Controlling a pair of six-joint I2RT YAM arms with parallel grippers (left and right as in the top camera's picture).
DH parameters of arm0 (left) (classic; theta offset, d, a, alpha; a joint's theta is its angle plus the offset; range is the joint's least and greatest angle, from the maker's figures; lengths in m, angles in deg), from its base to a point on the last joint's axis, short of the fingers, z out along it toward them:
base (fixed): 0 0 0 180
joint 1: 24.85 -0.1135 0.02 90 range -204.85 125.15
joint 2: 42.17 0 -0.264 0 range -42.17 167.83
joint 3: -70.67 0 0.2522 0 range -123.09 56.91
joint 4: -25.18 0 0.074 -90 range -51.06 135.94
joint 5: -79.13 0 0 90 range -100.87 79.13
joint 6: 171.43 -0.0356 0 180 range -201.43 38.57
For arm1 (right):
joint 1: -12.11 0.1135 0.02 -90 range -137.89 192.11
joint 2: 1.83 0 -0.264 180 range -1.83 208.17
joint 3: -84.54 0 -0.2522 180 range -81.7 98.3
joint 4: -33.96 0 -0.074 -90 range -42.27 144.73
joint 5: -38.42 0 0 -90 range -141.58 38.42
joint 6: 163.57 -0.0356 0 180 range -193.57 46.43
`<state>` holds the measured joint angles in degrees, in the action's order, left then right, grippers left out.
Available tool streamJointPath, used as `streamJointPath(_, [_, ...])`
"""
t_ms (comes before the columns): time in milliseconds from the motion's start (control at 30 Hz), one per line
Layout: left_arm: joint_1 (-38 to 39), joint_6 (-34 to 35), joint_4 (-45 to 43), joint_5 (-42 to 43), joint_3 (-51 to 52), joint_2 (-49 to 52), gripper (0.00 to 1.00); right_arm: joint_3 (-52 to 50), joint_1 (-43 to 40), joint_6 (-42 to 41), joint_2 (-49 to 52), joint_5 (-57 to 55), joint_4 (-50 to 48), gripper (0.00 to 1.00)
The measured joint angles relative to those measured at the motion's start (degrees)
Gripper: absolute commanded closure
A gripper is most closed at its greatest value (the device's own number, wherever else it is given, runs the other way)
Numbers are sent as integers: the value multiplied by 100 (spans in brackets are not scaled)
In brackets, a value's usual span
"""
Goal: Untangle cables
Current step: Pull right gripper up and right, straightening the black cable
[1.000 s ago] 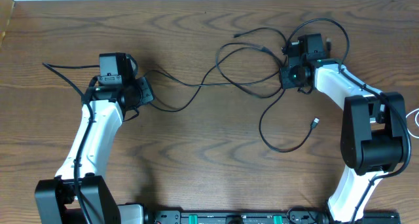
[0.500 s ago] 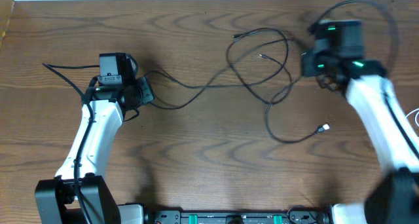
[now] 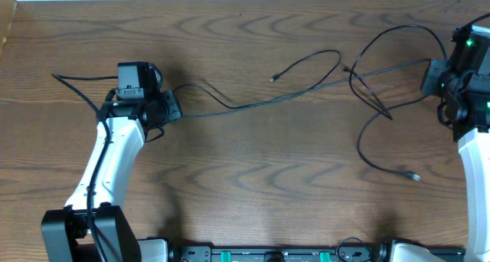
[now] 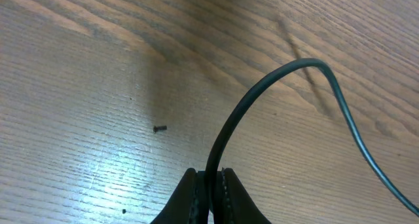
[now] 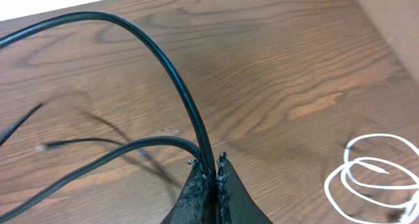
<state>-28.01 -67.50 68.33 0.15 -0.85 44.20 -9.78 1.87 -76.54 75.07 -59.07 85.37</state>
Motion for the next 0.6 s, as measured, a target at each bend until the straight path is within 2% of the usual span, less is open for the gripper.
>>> streamJointPath(367, [0, 70, 7, -173, 0, 0, 92, 0, -4, -74, 13, 503, -85, 96])
streamJointPath(600, [-13, 1099, 273, -2035, -4, 0, 92, 0, -4, -76, 35, 643, -79, 95])
